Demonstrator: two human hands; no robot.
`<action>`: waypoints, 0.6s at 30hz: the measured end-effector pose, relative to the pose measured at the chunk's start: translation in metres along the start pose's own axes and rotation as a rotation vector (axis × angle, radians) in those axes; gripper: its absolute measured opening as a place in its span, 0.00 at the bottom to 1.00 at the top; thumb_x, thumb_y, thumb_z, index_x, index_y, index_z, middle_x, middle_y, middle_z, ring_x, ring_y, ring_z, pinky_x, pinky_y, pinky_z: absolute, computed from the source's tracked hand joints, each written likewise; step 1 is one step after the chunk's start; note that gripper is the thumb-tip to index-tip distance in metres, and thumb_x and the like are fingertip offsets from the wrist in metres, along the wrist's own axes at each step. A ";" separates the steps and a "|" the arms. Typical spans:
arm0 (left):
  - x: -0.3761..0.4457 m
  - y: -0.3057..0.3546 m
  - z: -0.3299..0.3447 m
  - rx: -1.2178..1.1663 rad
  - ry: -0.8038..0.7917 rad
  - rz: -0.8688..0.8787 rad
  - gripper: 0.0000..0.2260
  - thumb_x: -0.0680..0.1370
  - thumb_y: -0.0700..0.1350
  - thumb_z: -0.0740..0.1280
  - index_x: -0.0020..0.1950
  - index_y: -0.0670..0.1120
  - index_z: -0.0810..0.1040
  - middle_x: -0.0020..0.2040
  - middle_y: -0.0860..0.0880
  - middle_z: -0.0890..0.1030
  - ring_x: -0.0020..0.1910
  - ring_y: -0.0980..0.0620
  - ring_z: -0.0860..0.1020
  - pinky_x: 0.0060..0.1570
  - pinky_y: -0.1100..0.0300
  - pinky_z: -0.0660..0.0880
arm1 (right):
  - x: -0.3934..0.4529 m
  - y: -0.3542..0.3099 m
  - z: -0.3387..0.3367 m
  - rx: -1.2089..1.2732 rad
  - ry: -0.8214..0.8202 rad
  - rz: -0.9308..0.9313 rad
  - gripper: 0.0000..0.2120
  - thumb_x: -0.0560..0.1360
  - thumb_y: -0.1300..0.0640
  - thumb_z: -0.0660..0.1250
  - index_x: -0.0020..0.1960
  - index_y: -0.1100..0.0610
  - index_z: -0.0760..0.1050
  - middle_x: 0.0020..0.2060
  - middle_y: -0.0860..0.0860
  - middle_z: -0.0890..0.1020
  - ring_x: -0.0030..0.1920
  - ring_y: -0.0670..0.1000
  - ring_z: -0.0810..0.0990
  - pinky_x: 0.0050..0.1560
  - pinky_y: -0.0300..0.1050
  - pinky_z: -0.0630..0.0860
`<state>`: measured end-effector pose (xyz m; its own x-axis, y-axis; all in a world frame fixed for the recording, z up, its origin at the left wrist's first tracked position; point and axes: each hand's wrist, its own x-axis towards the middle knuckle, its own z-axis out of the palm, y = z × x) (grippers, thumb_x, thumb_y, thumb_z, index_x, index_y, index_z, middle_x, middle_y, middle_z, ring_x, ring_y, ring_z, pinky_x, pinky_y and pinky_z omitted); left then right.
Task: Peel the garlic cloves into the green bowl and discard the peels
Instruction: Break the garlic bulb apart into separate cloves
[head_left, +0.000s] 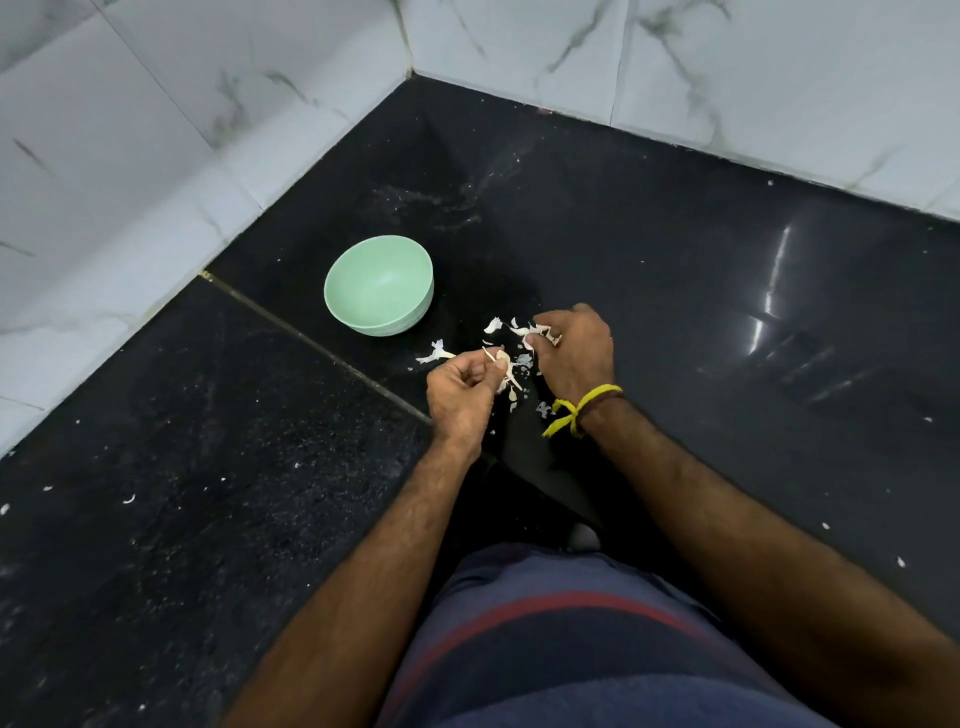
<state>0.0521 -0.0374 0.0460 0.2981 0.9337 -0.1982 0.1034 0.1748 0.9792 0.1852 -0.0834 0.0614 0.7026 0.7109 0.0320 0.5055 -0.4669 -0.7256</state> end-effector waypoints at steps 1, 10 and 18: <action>0.001 0.000 -0.001 0.012 -0.001 0.014 0.05 0.76 0.35 0.74 0.50 0.43 0.85 0.39 0.47 0.85 0.40 0.53 0.81 0.47 0.58 0.80 | -0.002 -0.002 0.001 0.074 -0.016 -0.008 0.11 0.74 0.55 0.73 0.55 0.56 0.83 0.49 0.53 0.83 0.49 0.51 0.81 0.53 0.46 0.78; 0.006 -0.001 -0.004 0.218 0.007 0.132 0.05 0.75 0.41 0.76 0.41 0.45 0.83 0.28 0.58 0.79 0.29 0.64 0.76 0.33 0.66 0.75 | -0.017 -0.004 0.012 0.566 -0.252 0.282 0.09 0.72 0.57 0.76 0.45 0.63 0.84 0.34 0.55 0.84 0.30 0.47 0.81 0.36 0.39 0.81; 0.004 -0.001 -0.004 0.203 -0.147 0.159 0.05 0.77 0.42 0.74 0.52 0.44 0.85 0.38 0.46 0.85 0.38 0.51 0.83 0.42 0.56 0.82 | -0.021 -0.003 0.011 0.747 -0.251 0.396 0.10 0.75 0.63 0.72 0.50 0.70 0.81 0.34 0.56 0.82 0.30 0.47 0.80 0.37 0.39 0.82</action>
<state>0.0491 -0.0323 0.0448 0.4587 0.8865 -0.0617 0.2272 -0.0499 0.9726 0.1641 -0.0911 0.0551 0.5818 0.7049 -0.4057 -0.2731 -0.3005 -0.9138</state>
